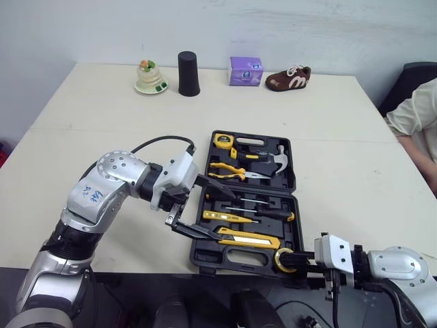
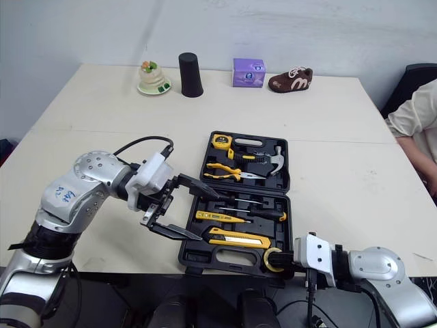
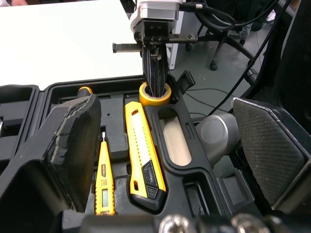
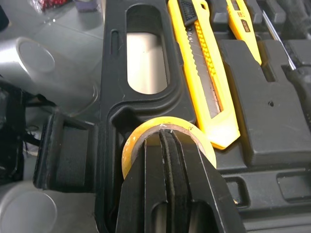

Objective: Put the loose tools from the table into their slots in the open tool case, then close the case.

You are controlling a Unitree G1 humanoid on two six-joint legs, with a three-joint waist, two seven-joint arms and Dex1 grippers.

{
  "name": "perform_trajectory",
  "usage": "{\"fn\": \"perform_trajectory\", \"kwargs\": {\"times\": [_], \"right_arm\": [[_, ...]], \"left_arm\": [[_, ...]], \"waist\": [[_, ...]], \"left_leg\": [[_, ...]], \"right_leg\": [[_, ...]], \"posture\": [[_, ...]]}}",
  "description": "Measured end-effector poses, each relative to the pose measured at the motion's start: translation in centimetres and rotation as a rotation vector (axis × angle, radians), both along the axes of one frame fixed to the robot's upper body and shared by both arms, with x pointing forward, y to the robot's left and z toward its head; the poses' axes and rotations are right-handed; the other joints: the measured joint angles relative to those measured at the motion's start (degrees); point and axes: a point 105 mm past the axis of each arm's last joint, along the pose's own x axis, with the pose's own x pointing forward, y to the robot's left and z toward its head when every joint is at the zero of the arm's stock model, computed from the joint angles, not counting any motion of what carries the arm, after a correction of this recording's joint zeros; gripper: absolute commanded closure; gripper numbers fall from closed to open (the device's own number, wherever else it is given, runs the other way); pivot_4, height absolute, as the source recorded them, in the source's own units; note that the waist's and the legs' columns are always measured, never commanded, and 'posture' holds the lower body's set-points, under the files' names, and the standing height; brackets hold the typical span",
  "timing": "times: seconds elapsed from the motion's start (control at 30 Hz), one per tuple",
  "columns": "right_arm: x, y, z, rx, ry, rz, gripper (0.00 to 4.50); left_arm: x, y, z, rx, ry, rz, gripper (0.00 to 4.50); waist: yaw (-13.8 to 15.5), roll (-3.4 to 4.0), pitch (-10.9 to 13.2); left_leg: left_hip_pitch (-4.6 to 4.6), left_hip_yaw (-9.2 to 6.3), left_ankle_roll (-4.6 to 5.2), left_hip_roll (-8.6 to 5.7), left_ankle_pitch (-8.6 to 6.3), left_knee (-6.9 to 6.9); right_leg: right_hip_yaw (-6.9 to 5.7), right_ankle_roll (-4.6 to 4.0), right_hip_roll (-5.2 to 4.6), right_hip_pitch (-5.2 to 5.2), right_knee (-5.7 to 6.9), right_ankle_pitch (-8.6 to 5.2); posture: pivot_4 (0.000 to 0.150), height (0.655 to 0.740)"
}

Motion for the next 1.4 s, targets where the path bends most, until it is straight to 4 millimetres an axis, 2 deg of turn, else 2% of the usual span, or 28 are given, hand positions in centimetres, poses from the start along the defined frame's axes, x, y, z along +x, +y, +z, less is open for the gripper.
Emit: {"fn": "perform_trajectory", "kwargs": {"times": [0.2,0.27,0.37,0.47,0.57,0.77,0.87,0.93,0.97,1.0,1.07,1.13,1.23,1.3,1.4], "right_arm": [[-0.4,-1.3,1.2,0.011,0.089,-0.065,4.45],[-0.3,-0.6,2.4,0.058,0.096,-0.068,4.45],[-0.6,1.8,3.5,0.111,0.093,-0.008,4.45],[-0.7,2.6,2.2,0.113,0.131,0.002,4.45],[-0.2,1.7,0.6,0.076,0.156,-0.037,4.45],[-0.2,0.9,0.2,0.075,0.139,-0.025,4.45],[-0.6,0.2,0.5,0.104,0.186,-0.056,4.45],[0.6,-0.5,1.9,0.16,0.206,-0.131,4.5],[1.8,-0.9,3.5,0.19,0.167,-0.177,4.5],[3.0,-1.6,5.2,0.209,0.108,-0.219,4.5],[4.8,-3.1,7.1,0.172,0.022,-0.292,4.5],[6.3,-5.0,7.2,0.078,-0.027,-0.376,4.5],[7.4,-6.4,6.1,-0.007,-0.02,-0.429,4.5],[8.3,-6.9,5.5,-0.049,-0.023,-0.454,4.5],[9.7,-6.5,4.9,-0.116,-0.051,-0.452,4.5]], "left_arm": [[0.0,0.0,-0.1,-0.001,-0.002,0.003,0.0],[0.0,0.0,-0.1,-0.001,0.0,0.004,0.0],[0.0,0.0,-0.1,-0.003,-0.001,0.004,0.0],[0.0,0.0,-0.1,-0.003,0.0,0.006,0.0],[0.0,0.0,-0.1,-0.002,0.0,0.006,0.0],[0.1,0.0,-0.1,-0.004,-0.002,0.009,0.0],[0.3,0.1,-0.1,-0.004,0.0,0.026,0.0],[1.7,1.3,-0.6,-0.002,0.014,0.113,0.57],[2.9,2.5,-1.1,0.013,0.018,0.186,0.86],[4.0,3.6,-1.5,0.026,0.022,0.255,1.32],[5.4,5.4,-2.4,0.054,0.012,0.348,2.22],[6.8,7.0,-3.5,0.09,0.008,0.437,3.25],[8.3,8.7,-4.7,0.13,0.006,0.53,4.47],[9.3,9.0,-5.4,0.147,0.0,0.566,4.47],[10.0,7.8,-6.3,0.158,-0.017,0.546,4.47]], "waist": [[0.09,0.24,0.15],[-0.14,0.29,0.18],[-0.3,0.36,0.23],[-0.02,0.45,0.29],[-0.03,0.46,0.29],[0.12,0.31,0.18],[0.57,0.32,0.18],[0.38,0.43,0.25],[-0.14,0.54,0.32],[-0.44,0.64,0.38],[-0.46,0.64,0.38],[-0.14,0.64,0.38],[0.24,0.68,0.41],[0.19,0.68,0.41],[-0.02,0.71,0.41]], "left_leg": [[-0.12,0.01,0.08,-0.11,-0.04,-0.02],[-0.09,0.03,0.09,-0.1,-0.04,-0.02],[-0.09,0.0,0.04,-0.09,-0.03,-0.07],[-0.14,-0.02,-0.03,-0.12,-0.05,-0.09],[-0.12,0.08,0.03,-0.16,-0.07,-0.07],[-0.08,0.05,0.2,-0.15,-0.15,-0.07],[-0.13,0.11,0.35,-0.21,-0.23,-0.06],[-0.13,0.24,0.41,-0.22,-0.26,-0.02],[-0.12,0.35,0.43,-0.22,-0.25,-0.02],[-0.12,0.41,0.45,-0.21,-0.25,-0.04],[-0.12,0.3,0.44,-0.16,-0.26,-0.1],[-0.18,0.25,0.36,-0.14,-0.29,-0.2],[-0.38,0.25,0.28,-0.15,-0.24,-0.21],[-0.61,0.48,0.31,-0.17,-0.26,-0.15],[-1.27,0.66,0.37,-0.2,-0.27,0.22]], "right_leg": [[-0.01,0.03,-0.15,-0.06,-0.09,0.01],[0.01,0.05,-0.15,-0.06,-0.07,0.02],[-0.01,0.03,-0.02,-0.11,-0.06,0.01],[-0.02,-0.03,0.03,-0.17,-0.08,-0.02],[0.0,0.03,-0.04,-0.12,-0.17,0.0],[-0.04,0.16,-0.14,0.07,-0.4,0.08],[-0.04,0.18,-0.26,0.07,-0.47,0.09],[-0.04,0.31,-0.31,0.0,-0.45,0.16],[-0.03,0.42,-0.31,-0.05,-0.44,0.23],[-0.04,0.45,-0.28,-0.12,-0.44,0.26],[-0.04,0.29,-0.28,-0.15,-0.43,0.17],[-0.02,0.11,-0.26,-0.25,-0.45,0.07],[-0.05,0.05,-0.24,-0.46,-0.45,0.01],[-0.15,0.11,-0.21,-0.78,-0.38,0.03],[-0.13,0.29,-0.2,-1.49,-0.02,0.06]], "posture": [[0.15,0.7304],[0.15,0.7304],[0.15,0.7304],[0.15,0.7304],[0.15,0.7304],[0.15,0.7304],[0.15,0.7304],[0.15,0.7304],[0.15,0.7304],[0.15,0.7304],[0.15,0.7304],[0.15,0.7304],[0.15,0.7304],[0.15,0.7304],[0.15,0.7304]]}}
